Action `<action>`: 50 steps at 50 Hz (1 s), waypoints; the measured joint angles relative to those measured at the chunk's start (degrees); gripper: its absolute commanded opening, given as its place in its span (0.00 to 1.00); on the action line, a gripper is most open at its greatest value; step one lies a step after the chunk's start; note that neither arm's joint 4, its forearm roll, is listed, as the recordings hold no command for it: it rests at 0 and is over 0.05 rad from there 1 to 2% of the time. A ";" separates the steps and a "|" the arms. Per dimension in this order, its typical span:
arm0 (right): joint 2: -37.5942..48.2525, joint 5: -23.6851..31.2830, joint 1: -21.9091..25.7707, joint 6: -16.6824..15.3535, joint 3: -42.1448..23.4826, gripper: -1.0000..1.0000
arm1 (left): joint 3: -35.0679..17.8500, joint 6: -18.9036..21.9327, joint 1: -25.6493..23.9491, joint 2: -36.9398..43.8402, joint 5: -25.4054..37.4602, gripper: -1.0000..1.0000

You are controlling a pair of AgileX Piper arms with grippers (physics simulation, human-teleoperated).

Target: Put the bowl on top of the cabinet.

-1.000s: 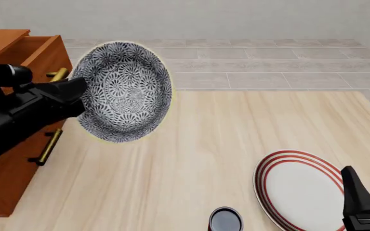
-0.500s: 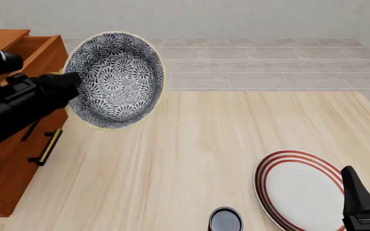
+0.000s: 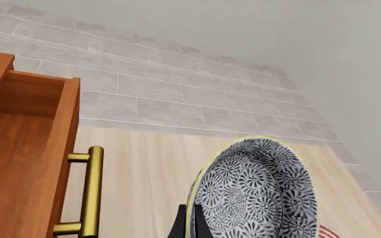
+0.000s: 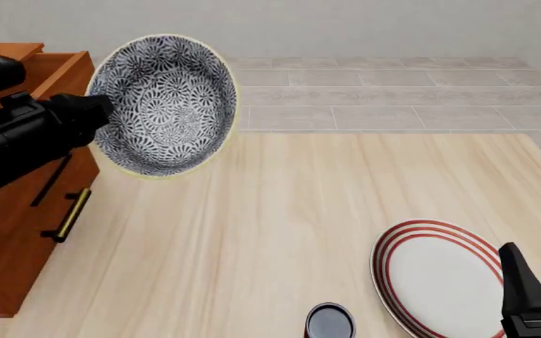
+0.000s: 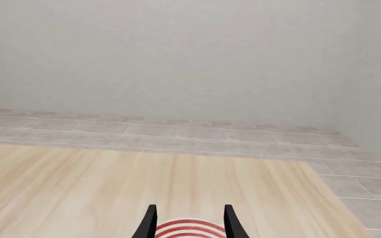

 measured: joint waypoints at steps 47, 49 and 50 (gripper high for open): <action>0.00 -0.16 0.25 -0.42 0.47 1.00 | -12.46 1.60 6.80 3.50 9.15 0.00; 0.00 -0.16 0.25 -0.42 0.48 1.00 | -12.53 1.42 7.76 3.28 9.18 0.00; 0.00 -0.15 0.25 -0.42 0.49 1.00 | -12.53 1.35 8.28 3.18 9.18 0.00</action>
